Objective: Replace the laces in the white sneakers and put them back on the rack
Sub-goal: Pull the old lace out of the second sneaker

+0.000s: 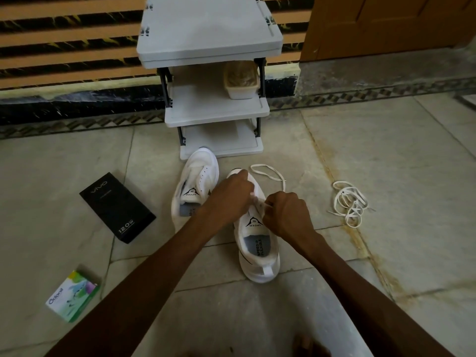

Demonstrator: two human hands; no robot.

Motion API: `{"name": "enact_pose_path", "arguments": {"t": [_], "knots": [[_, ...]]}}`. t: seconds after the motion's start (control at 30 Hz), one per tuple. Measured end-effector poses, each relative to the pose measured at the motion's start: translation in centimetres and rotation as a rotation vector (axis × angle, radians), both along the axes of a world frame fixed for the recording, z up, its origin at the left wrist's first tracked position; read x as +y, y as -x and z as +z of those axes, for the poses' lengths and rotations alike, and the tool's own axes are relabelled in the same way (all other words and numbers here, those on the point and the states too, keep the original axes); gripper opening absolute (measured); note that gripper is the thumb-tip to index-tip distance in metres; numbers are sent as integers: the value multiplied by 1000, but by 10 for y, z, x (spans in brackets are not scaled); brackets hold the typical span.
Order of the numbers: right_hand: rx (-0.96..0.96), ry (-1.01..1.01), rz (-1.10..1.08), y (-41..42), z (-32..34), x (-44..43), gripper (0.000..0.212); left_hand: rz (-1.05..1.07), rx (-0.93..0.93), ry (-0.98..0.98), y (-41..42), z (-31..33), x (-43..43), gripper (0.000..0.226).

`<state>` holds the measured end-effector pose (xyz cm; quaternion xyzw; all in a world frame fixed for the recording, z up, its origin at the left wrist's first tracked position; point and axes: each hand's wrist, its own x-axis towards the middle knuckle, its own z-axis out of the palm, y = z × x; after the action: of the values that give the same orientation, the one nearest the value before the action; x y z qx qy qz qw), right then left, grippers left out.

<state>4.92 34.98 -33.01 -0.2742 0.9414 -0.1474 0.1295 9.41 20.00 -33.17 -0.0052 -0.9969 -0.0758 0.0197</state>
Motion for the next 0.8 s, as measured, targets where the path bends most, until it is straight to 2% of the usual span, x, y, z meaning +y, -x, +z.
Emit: {"name": "enact_pose_path", "arguments": {"t": [0.07, 0.1, 0.13, 0.23, 0.3, 0.37, 0.4, 0.43, 0.47, 0.57, 0.6, 0.7, 0.8], "knots": [[-11, -3, -4, -1, 1, 0, 16, 86, -151, 31, 2, -3, 6, 29], [-11, -5, -7, -1, 2, 1, 15, 129, -149, -47, 3, 3, 8, 25], [-9, -6, -9, 0, 3, 3, 14, 194, -95, -229, 3, 11, 8, 19], [-12, -12, -18, 1, 4, 7, 14, 614, 101, -1182, 4, 35, 0, 24], [-3, -11, -28, 1, 3, 7, 12, 705, 243, -1662, 1, 42, -7, 26], [15, -21, -32, 0, 2, 4, 14, 711, 243, -2027, -3, 40, -5, 24], [15, -24, -33, 0, 1, 2, 15, 754, 182, -2046, -5, 39, -2, 23], [5, -26, -37, 0, 0, 2, 15, 800, 119, -1945, -5, 37, 3, 24], [-12, -29, -44, 0, 0, 1, 15, 815, 78, -1741, -6, 33, 7, 26], [-48, -24, -93, 0, -1, 3, 18, 614, 62, -755, -5, 18, 6, 30], [-54, -20, -107, 0, -1, 5, 18, 541, 45, -581, -6, 18, 6, 31], [-69, -37, -94, 1, 0, 5, 18, 373, -58, -472, -8, 18, 6, 29], [-73, -68, -58, 0, 3, 6, 17, 380, -67, -306, -12, 14, 4, 24]]}}
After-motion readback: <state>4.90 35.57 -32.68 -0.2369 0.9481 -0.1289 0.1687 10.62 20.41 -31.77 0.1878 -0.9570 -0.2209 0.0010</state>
